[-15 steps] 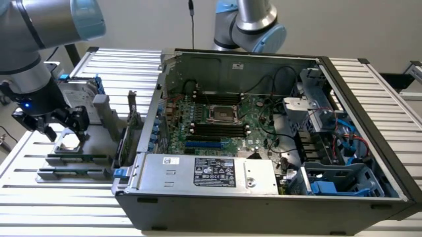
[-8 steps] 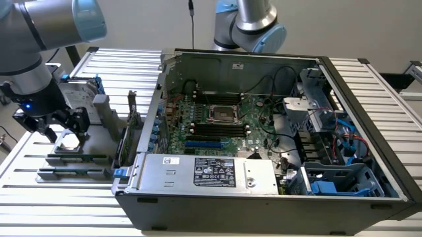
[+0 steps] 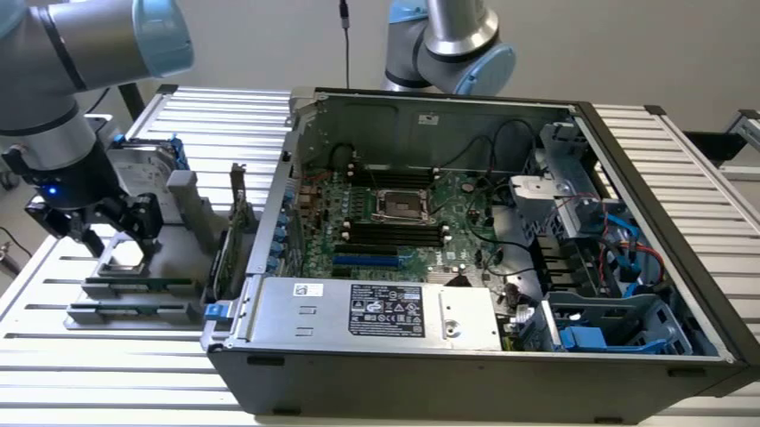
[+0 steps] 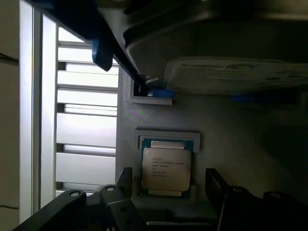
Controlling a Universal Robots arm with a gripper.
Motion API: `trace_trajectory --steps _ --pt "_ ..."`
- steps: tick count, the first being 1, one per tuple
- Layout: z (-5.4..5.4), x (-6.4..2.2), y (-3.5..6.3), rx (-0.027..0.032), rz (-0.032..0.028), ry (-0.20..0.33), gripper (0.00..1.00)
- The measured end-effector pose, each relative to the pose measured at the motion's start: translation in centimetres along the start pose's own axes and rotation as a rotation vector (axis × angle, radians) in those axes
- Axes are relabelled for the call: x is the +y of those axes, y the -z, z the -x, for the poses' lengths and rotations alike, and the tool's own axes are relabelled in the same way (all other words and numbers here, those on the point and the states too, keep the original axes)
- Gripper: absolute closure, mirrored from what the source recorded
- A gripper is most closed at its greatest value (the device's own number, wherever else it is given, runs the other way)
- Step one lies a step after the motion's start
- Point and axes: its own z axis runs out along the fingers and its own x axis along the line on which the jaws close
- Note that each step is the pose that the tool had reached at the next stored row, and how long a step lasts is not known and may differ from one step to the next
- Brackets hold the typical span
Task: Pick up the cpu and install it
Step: 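Pick up the cpu and move it towards the insertion slot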
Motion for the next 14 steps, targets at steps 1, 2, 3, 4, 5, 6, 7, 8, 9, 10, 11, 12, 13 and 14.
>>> trace_trajectory --steps 1,2,3,4,5,6,7,8,9,10,11,12,13,14 --pt "0.00 0.05 -0.01 0.0001 -0.0005 -0.002 0.29" --pt "0.01 0.10 -0.03 0.0002 -0.0009 -0.004 0.29" --pt "0.01 0.14 -0.06 0.0001 -0.0012 -0.005 0.29" --pt "0.01 0.19 -0.08 0.0002 -0.0016 -0.007 0.29" --pt "0.01 0.24 -0.11 0.0003 -0.0020 -0.010 0.29" --pt "0.02 0.28 -0.14 0.0003 -0.0023 -0.012 0.29" --pt "0.01 0.32 -0.17 0.0005 -0.0027 -0.014 0.29" --pt "0.00 0.34 -0.20 0.0006 -0.0030 -0.017 0.29" --pt "-0.01 0.36 -0.24 0.0007 -0.0034 -0.019 0.29" --pt "-0.04 0.37 -0.28 0.0008 -0.0037 -0.021 0.29" --pt "-0.07 0.38 -0.34 0.0009 -0.0042 -0.023 0.29" --pt "-0.09 0.39 -0.41 0.0008 -0.0046 -0.025 0.29" --pt "-0.10 0.39 -0.47 0.0008 -0.0049 -0.028 0.29" --pt "-0.10 0.39 -0.53 0.0007 -0.0051 -0.030 0.29"
